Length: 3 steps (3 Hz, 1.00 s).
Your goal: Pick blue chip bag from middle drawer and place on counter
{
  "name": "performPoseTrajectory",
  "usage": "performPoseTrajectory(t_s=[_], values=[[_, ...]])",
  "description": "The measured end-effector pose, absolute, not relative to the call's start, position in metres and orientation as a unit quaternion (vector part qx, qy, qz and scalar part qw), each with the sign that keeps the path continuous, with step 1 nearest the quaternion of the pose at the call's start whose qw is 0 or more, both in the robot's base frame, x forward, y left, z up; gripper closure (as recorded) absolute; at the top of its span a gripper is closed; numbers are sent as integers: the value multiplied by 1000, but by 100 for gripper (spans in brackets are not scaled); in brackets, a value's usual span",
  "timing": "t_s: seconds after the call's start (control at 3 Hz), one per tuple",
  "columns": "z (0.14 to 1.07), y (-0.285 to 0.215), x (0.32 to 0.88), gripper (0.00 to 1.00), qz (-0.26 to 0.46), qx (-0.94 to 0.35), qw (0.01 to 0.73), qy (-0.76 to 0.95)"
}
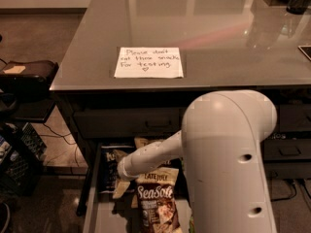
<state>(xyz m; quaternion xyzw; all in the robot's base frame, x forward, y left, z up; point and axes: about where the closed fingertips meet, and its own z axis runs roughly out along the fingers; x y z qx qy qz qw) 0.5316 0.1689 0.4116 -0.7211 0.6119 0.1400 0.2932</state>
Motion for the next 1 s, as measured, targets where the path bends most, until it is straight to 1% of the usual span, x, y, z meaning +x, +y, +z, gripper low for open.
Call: performPoseTrajectory(t_s=[0.67,1.0], values=[[395,149,547,0,101,-724,310,608],[387,147,551,0,100,-719,312,612]])
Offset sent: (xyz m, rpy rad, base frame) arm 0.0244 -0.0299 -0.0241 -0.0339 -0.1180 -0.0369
